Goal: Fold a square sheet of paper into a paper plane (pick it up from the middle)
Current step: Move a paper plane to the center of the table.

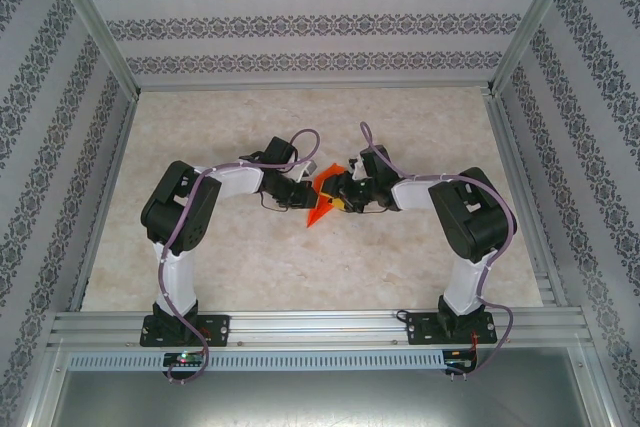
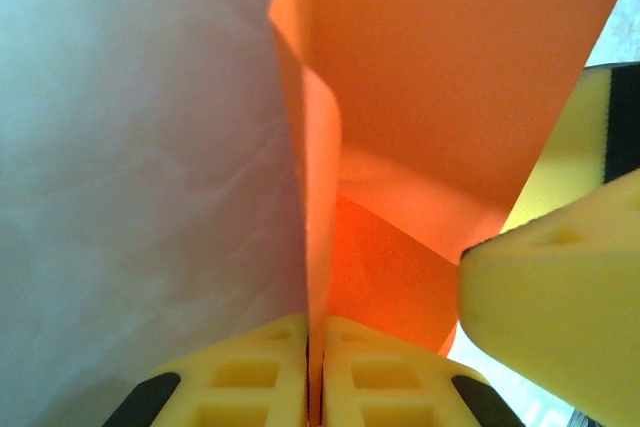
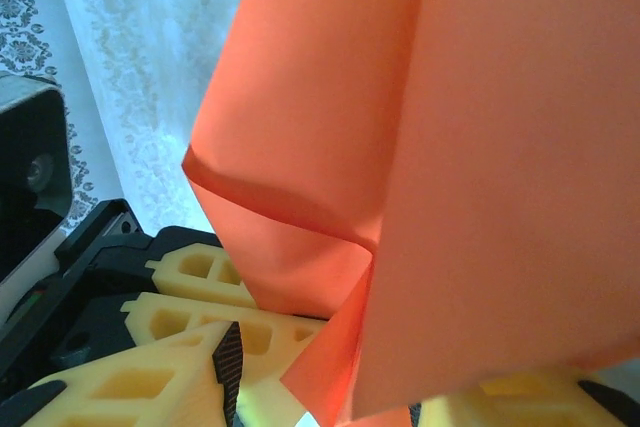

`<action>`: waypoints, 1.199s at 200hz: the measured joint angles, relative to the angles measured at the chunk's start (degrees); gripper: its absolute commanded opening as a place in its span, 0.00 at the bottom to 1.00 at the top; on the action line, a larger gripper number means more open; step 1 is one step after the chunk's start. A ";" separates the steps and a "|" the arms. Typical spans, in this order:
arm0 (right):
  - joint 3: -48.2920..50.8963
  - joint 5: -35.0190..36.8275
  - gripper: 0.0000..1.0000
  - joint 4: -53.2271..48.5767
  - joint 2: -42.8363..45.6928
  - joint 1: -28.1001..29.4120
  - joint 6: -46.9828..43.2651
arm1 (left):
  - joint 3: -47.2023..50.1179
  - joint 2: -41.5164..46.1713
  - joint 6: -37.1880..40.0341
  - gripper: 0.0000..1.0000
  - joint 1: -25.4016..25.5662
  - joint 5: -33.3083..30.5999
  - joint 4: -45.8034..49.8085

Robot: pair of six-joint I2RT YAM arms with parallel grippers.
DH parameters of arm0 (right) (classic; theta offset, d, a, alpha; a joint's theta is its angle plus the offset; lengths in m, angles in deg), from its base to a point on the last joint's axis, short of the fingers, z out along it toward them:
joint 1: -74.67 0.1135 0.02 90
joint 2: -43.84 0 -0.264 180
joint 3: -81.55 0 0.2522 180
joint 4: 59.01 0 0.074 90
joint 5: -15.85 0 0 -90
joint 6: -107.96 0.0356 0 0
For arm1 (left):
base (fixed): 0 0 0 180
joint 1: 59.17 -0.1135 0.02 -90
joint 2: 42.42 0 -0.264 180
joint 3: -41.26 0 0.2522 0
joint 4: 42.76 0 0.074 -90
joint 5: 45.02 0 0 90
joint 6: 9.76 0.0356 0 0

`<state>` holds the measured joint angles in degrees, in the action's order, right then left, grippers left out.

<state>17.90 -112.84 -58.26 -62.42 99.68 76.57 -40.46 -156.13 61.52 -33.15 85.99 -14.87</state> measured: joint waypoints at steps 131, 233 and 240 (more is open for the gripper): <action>4.55 0.63 0.50 3.13 4.42 0.66 5.90 | 1.01 0.90 -1.70 0.12 -0.28 3.06 -2.47; 9.68 1.99 0.48 14.56 4.11 2.56 16.31 | 2.27 1.07 -3.43 0.12 -0.92 4.11 -5.40; 9.79 2.21 0.48 15.26 4.04 2.82 16.85 | 2.51 1.25 -3.50 0.12 -1.03 4.22 -5.64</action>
<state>27.69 -110.64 -43.01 -58.37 102.50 93.42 -37.95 -154.88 58.02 -34.17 90.21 -20.51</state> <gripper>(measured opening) 0.488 0.124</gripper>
